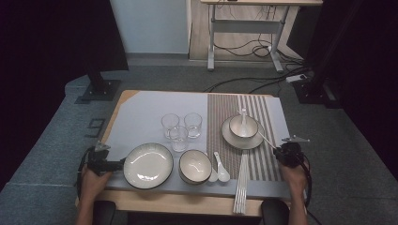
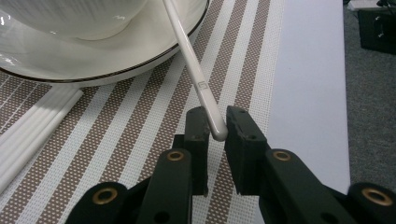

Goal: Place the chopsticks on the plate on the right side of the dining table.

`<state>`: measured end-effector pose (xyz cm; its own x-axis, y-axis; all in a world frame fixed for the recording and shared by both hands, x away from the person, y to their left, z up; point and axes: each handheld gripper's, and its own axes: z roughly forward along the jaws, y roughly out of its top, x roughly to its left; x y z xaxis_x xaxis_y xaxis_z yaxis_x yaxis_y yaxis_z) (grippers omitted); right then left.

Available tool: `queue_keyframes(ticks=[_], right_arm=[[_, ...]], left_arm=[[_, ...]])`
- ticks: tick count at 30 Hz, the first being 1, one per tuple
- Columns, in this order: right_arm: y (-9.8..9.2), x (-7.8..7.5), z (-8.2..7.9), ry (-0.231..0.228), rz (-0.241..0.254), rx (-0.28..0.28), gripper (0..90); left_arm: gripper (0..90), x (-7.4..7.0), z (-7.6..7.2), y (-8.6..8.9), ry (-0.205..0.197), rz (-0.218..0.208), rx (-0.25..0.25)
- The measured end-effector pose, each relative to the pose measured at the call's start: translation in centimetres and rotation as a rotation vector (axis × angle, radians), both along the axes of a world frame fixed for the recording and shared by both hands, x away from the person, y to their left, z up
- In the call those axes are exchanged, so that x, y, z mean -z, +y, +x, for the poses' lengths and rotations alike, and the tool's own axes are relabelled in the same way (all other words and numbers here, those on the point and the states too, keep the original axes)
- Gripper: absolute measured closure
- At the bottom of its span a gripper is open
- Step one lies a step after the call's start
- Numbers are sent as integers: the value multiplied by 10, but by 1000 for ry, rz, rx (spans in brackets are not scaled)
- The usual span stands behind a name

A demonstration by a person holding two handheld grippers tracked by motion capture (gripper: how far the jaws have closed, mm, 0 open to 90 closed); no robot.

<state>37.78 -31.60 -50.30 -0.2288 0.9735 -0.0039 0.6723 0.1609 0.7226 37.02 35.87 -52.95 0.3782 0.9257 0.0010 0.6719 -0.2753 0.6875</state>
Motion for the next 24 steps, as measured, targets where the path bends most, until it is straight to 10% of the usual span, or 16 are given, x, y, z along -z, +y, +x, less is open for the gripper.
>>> queue_keyframes(ticks=[11, 18, 24], right_arm=[[5, 0, 9, -3, -9, -19, 786], [-1, 0, 7, -15, 15, 22, 412], [-9, 0, 4, -29, 1, 77, 307]], left_arm=[[28, 0, 0, 0, 0, 0, 0], [28, 0, 0, 0, 0, 0, 0], [28, 0, 0, 0, 1, -1, 0]])
